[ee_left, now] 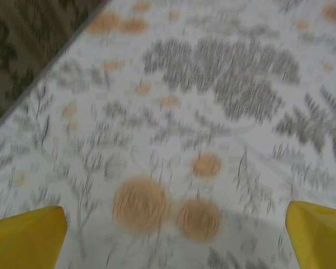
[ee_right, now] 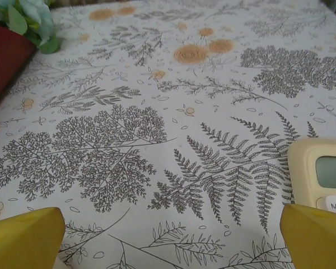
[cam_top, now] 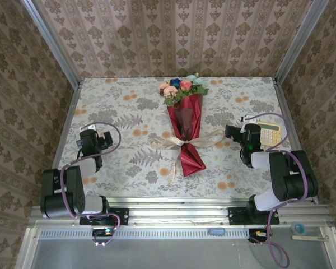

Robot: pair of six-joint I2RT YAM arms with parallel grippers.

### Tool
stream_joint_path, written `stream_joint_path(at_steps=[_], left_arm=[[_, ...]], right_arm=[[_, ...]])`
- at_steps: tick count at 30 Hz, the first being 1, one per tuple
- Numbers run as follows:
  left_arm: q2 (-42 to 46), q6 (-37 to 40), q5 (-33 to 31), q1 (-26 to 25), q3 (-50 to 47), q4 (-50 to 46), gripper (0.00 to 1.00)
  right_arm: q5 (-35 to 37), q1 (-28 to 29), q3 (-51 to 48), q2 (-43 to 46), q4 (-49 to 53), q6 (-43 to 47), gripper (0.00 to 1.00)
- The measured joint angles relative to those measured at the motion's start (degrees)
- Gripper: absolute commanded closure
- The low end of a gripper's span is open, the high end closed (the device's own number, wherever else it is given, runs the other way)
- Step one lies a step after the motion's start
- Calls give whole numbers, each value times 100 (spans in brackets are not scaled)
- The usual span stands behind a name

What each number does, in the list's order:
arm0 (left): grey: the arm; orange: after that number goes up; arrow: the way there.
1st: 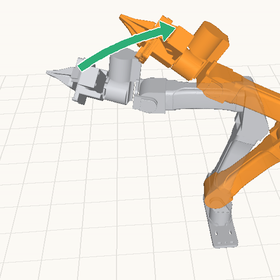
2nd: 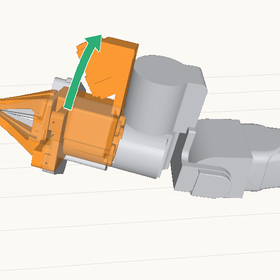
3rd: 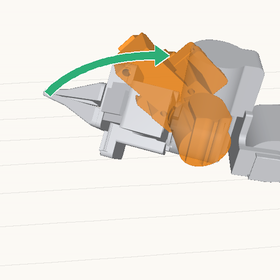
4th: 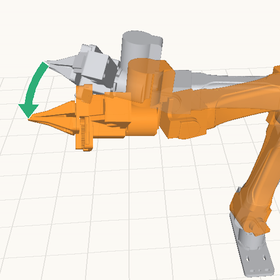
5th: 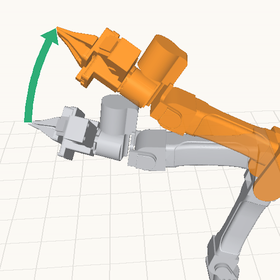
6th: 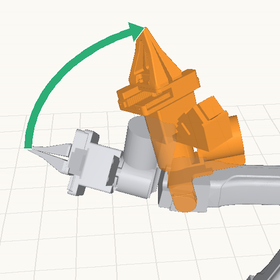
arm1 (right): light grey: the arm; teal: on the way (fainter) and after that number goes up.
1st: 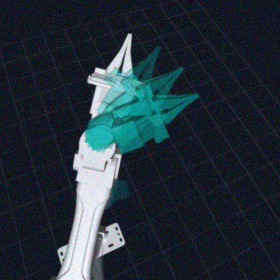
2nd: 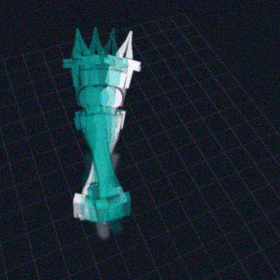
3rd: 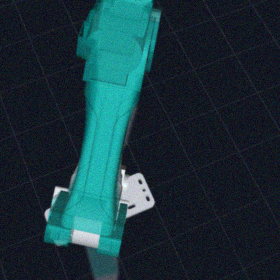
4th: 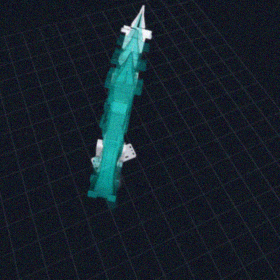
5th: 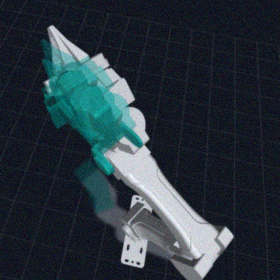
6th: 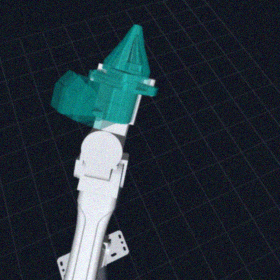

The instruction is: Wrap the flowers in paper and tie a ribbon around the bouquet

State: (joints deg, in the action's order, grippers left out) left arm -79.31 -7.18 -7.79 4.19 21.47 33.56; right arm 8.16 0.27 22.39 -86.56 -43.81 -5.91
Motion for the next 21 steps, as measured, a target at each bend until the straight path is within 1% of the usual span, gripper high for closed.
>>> stream_joint_path(at_steps=[3, 5, 6, 9, 14, 21], left_arm=[[-297, 179, 131, -98, -144, 809, 0], [-671, 382, 184, -278, -391, 1847, 0], [-885, 470, 208, -372, -505, 2216, 0], [-1029, 623, 326, -485, -621, 2304, 0], [-1021, 699, 476, -407, -76, 2133, 0], [-1021, 706, 551, -404, -28, 2107, 0]], right_arm=[[17, 7, -299, -11, -382, 2, 0], [42, 26, -317, -20, -498, 2, 0], [57, 42, -299, -26, -538, 7, 0], [103, 131, -168, -57, -529, 68, 0], [118, 203, -81, -57, -533, 146, 0], [153, 203, -79, -61, -529, 149, 0]])
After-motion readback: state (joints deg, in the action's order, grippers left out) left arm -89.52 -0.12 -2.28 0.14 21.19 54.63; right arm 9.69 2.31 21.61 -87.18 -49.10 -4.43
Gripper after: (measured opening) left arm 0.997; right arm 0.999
